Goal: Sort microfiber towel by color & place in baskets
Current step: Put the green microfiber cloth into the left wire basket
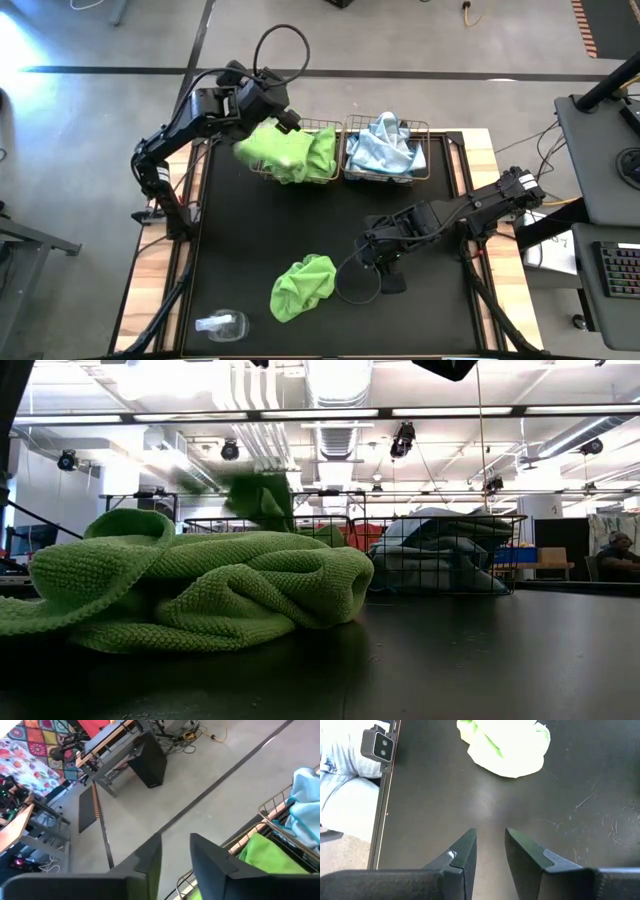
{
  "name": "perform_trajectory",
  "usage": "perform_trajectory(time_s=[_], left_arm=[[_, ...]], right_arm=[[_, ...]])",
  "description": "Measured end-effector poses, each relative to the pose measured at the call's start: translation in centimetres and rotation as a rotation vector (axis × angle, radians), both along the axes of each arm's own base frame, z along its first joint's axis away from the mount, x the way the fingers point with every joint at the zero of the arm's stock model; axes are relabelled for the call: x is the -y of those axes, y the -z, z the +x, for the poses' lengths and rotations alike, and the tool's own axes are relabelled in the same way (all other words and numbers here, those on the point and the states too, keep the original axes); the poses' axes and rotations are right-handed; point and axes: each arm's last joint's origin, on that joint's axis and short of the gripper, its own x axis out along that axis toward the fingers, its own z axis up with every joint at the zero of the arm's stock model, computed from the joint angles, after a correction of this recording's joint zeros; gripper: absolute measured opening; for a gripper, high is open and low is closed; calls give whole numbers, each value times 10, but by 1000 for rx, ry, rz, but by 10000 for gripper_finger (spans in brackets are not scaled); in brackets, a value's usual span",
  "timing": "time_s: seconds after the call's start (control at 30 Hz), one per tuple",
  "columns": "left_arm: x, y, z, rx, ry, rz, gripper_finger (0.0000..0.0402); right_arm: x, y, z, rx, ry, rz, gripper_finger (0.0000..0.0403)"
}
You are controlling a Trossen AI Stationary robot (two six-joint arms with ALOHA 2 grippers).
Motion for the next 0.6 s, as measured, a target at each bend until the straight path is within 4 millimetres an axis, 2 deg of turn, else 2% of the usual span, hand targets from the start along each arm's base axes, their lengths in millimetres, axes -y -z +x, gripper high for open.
perform_trajectory(time_s=[0.27, 0.43, 0.6], left_arm=[[1, 2, 1, 14, 54, -62, 145], [10, 12, 3, 34, 302, -351, 146], [31, 20, 7, 38, 475, -589, 136]], right_arm=[[0, 0, 0, 0, 0, 0, 95], [0, 0, 0, 0, 0, 0, 95], [0, 0, 0, 0, 0, 0, 95]])
